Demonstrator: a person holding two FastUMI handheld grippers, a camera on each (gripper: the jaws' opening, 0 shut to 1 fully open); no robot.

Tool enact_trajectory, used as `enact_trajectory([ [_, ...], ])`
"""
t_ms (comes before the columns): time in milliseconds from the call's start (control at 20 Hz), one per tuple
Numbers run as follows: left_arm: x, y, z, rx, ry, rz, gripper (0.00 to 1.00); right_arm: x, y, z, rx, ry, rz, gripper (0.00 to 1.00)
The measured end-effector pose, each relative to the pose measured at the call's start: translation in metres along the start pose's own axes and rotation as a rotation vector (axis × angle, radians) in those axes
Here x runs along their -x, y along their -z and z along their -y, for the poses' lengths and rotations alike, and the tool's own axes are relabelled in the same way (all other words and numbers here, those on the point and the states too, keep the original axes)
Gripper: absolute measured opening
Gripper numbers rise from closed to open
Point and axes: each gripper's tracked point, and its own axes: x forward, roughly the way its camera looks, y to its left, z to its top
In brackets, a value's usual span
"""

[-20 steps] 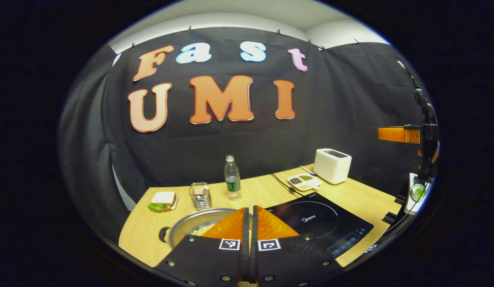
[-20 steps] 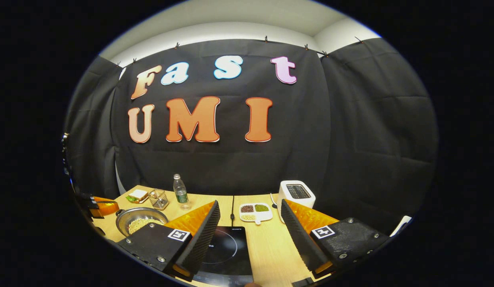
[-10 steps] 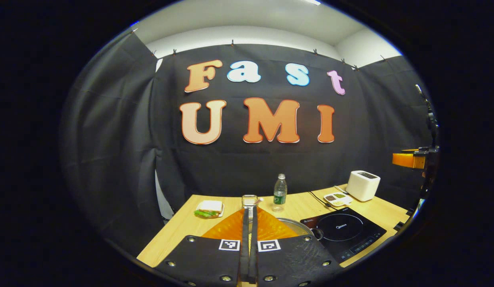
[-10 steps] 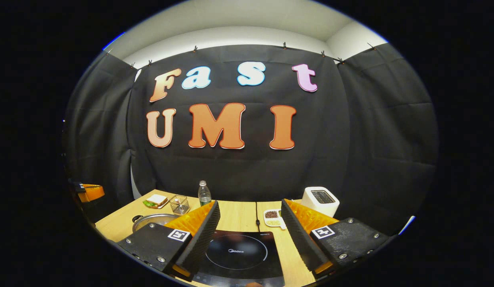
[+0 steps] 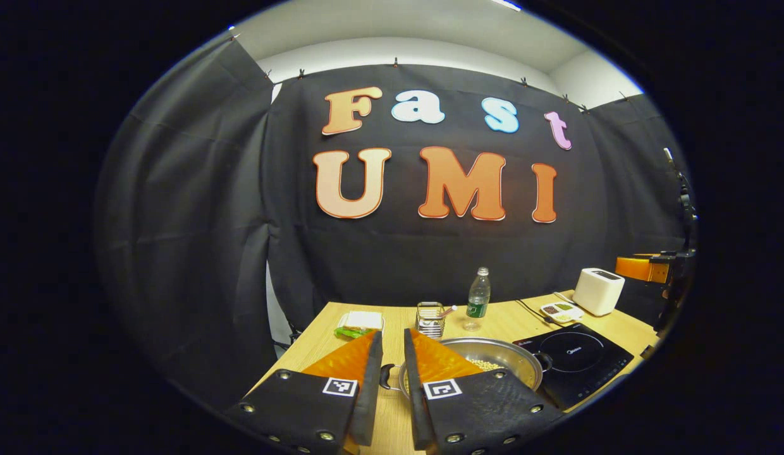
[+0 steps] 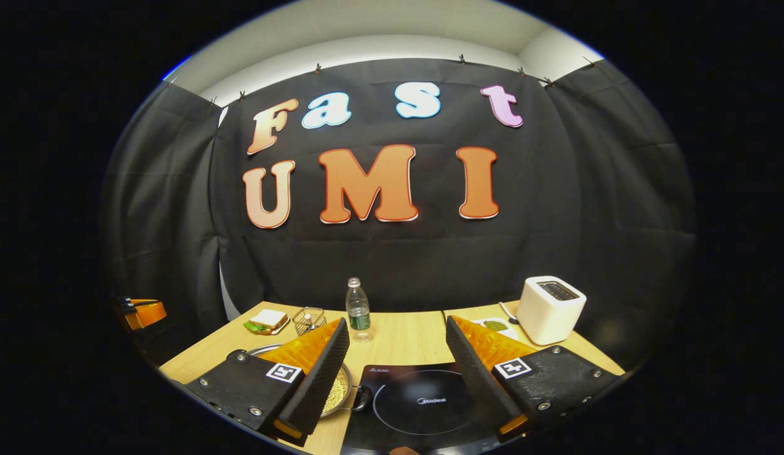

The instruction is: First push the handle of the pot to place it horizontally, then grasp the pot with both hands and set it on the induction cooktop.

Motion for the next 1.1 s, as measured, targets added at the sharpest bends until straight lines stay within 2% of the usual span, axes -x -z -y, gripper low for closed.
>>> enact_trajectory([
  [50,-0.007,0.011,-0.001,0.009,0.01,-0.017,0.28,-0.008,0.012,-0.006,-0.007,-0.004,-0.027,0.95],
  [200,-0.031,0.042,-0.003,0.064,0.056,-0.074,0.71,-0.025,0.053,-0.021,-0.02,0.003,-0.108,0.95],
  [250,-0.038,0.056,-0.004,0.083,0.067,-0.098,0.75,-0.03,0.066,-0.027,-0.023,-0.001,-0.133,0.96],
  [450,-0.062,0.093,-0.005,0.086,0.102,-0.163,0.75,-0.044,0.117,-0.034,0.023,0.021,-0.241,0.96],
  [600,-0.08,0.127,-0.002,0.055,0.139,-0.227,0.75,-0.058,0.146,-0.052,0.034,0.009,-0.313,0.96],
  [750,-0.095,0.158,0.004,0.069,0.184,-0.309,0.75,-0.066,0.175,-0.063,0.057,0.0,-0.388,0.96],
  [1100,-0.122,0.194,0.007,0.043,0.201,-0.411,0.75,-0.074,0.212,-0.066,0.081,0.008,-0.483,0.96],
])
